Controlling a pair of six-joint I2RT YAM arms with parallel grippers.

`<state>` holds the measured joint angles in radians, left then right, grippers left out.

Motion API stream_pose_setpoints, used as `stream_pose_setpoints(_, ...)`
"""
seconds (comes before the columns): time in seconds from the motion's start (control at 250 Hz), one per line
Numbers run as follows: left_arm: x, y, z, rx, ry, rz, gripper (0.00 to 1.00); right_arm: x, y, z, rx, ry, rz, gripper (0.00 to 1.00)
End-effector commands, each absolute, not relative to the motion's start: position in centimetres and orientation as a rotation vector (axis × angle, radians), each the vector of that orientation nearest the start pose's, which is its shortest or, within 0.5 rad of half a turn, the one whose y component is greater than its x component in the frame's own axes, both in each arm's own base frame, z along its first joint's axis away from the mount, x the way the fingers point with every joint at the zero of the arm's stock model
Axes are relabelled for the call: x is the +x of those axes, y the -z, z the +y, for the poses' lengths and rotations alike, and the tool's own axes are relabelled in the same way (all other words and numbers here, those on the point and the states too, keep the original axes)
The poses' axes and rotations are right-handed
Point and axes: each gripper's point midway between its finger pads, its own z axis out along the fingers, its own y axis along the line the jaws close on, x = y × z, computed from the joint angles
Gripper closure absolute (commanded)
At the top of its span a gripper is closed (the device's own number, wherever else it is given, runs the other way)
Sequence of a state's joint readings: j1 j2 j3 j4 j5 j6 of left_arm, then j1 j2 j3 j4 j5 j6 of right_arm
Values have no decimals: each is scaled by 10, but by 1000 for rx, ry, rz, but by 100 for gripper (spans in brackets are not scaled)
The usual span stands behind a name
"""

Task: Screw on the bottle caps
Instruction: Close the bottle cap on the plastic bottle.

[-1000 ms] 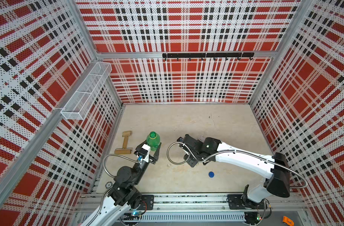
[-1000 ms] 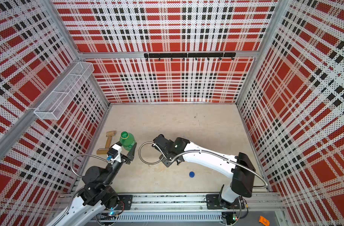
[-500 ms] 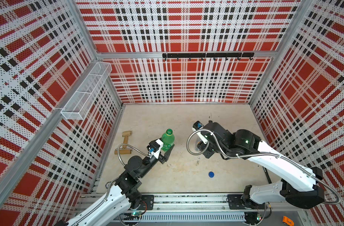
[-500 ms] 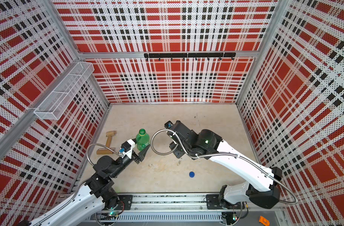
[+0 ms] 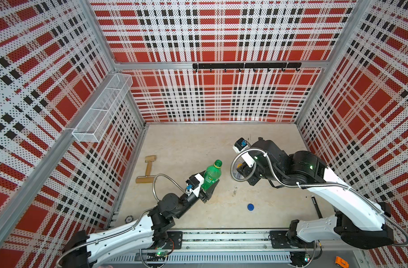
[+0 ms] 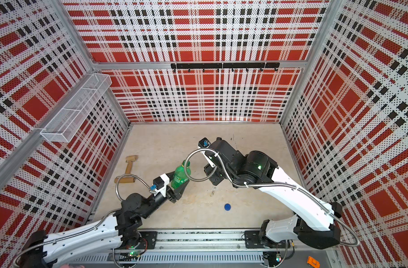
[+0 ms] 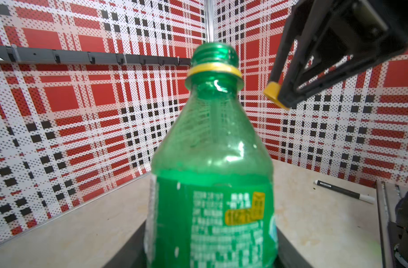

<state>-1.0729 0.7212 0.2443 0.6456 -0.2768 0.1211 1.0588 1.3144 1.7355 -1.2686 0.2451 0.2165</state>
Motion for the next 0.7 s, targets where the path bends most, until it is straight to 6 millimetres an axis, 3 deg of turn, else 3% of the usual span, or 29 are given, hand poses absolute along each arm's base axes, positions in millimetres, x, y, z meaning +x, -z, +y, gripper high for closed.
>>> stream_pose_setpoints(0.0,193,-269,-230,457,549,1272,40,181,-353,246,-882,-363,2204,64)
stream_pose_setpoints(0.144,196,-258,-229,396,576,1267,42,177,-353,244,-877,-388,2203,64)
stream_pose_setpoints(0.256,191,-250,-239,429,599,1261,42,171,-351,249,-903,-436,2203,64)
stream_pose_setpoints(0.404,180,-240,-249,478,582,1231,42,165,-351,261,-944,-533,2195,64)
stream_pose_setpoints(0.572,173,-230,-251,486,578,1215,42,172,-361,275,-934,-697,2195,65)
stream_pose_setpoints(0.696,168,-221,-262,539,582,1225,42,170,-358,290,-979,-761,2206,65)
